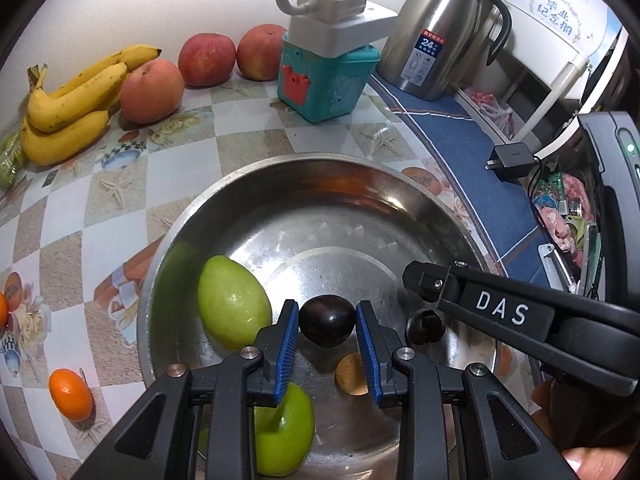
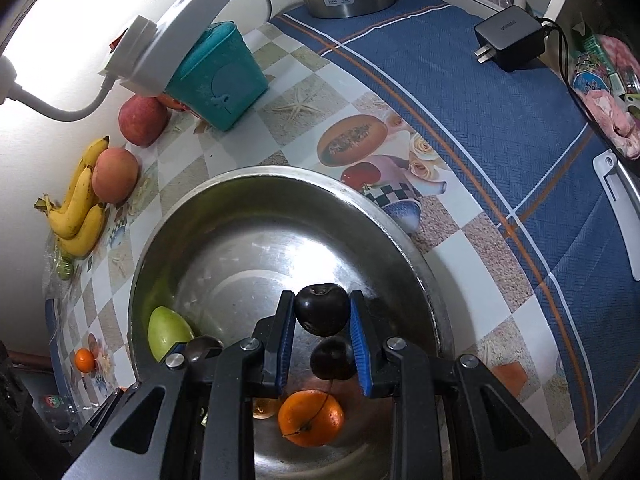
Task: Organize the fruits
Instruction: 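Lower the plum into the bowl with the left tool while the right tool releases its plum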
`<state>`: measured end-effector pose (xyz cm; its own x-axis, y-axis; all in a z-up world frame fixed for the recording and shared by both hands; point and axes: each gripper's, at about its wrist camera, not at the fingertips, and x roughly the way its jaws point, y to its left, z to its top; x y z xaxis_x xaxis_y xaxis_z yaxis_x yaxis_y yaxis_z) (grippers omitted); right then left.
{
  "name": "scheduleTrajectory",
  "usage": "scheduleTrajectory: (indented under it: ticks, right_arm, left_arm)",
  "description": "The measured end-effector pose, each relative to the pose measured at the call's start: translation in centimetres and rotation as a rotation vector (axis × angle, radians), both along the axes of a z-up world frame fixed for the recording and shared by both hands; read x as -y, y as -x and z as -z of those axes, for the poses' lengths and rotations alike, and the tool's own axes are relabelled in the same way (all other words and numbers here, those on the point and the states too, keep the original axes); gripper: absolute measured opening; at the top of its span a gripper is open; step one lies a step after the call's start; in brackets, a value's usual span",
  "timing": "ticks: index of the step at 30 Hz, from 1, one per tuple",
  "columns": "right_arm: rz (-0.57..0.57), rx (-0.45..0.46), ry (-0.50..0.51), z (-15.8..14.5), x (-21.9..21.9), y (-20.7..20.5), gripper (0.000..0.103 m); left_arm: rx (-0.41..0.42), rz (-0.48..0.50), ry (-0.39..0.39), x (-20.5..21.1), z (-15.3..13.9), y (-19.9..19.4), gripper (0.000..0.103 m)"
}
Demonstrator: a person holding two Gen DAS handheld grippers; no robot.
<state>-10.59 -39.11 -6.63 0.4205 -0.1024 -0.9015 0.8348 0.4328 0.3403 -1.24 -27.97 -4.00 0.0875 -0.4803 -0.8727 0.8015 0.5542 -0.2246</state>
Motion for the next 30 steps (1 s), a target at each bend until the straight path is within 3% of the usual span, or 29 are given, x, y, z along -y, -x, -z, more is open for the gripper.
scheduleTrajectory:
  ticks: [12, 16, 30]
  right_arm:
    - [0.007, 0.005, -0.016, 0.3, 0.0, 0.0, 0.032]
    - [0.011, 0.005, -0.023, 0.3, 0.1, 0.0, 0.035]
    - [0.012, 0.061, 0.045, -3.2, -0.2, 0.2, 0.035]
  left_arm:
    - [0.005, 0.004, -0.022, 0.3, 0.4, -0.1, 0.034]
    - [-0.002, 0.006, -0.011, 0.3, 0.2, -0.2, 0.044]
    - [0.049, -0.003, 0.021, -0.6, -3.0, -0.9, 0.044]
